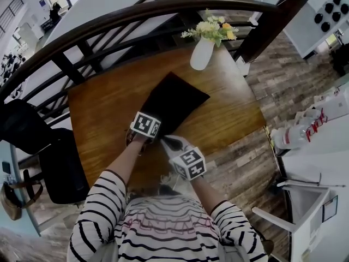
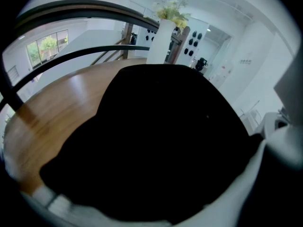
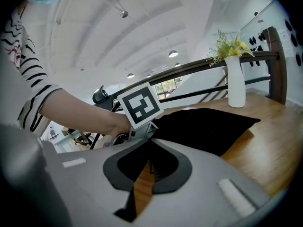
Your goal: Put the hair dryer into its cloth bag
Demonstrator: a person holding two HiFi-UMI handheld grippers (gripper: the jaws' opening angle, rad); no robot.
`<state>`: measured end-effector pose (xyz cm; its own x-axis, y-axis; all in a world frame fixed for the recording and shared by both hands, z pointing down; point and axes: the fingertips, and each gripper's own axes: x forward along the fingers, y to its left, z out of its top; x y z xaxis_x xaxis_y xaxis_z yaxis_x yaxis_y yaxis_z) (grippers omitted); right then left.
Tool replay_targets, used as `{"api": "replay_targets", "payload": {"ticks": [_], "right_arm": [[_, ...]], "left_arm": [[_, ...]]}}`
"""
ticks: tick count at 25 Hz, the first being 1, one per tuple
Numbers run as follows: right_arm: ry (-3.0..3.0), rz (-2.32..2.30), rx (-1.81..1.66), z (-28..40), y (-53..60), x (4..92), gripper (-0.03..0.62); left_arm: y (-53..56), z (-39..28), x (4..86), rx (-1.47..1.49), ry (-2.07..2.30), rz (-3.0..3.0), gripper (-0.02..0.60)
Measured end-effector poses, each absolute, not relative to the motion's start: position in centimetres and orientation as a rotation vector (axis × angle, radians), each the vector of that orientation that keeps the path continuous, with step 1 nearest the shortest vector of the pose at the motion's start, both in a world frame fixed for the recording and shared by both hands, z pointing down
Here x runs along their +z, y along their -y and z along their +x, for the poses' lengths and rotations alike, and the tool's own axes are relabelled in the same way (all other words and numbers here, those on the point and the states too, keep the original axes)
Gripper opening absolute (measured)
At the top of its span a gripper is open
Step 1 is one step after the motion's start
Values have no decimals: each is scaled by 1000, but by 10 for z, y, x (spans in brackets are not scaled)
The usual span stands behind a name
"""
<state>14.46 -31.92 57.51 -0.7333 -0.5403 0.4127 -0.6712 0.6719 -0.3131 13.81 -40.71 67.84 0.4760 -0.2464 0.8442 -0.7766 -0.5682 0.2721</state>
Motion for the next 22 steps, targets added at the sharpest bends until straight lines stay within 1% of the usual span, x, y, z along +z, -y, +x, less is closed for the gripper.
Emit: {"api": "replay_targets", "payload": {"ticks": [3, 8, 11, 12, 13, 14, 17, 20, 22], "right_arm": [[2605, 986, 657, 147, 320, 577, 11], [2587, 1016, 662, 151, 320, 583, 11], [2581, 1033, 665, 149, 317, 580, 11], [2579, 1039, 664, 148, 317, 580, 11], [2578, 1044, 663, 148, 316, 580, 11], [2576, 1049, 662, 148, 316, 580, 11], [2566, 1061, 656, 147, 314, 580, 11], [2549, 1061, 629, 144, 310, 580, 11], [2532, 1062, 611, 142, 307, 579, 11]], "left_arm": [[404, 138, 678, 1079, 840, 2079, 140], [398, 128, 686, 1269, 880, 2141, 155], [392, 120, 685, 1305, 922, 2165, 182], [390, 118, 684, 1325, 930, 2181, 204], [389, 116, 684, 1357, 938, 2200, 247], [388, 114, 683, 1396, 944, 2220, 321], [380, 110, 681, 1440, 928, 2252, 372], [370, 100, 676, 1383, 957, 2255, 433], [363, 89, 669, 1344, 1010, 2258, 454]]}}
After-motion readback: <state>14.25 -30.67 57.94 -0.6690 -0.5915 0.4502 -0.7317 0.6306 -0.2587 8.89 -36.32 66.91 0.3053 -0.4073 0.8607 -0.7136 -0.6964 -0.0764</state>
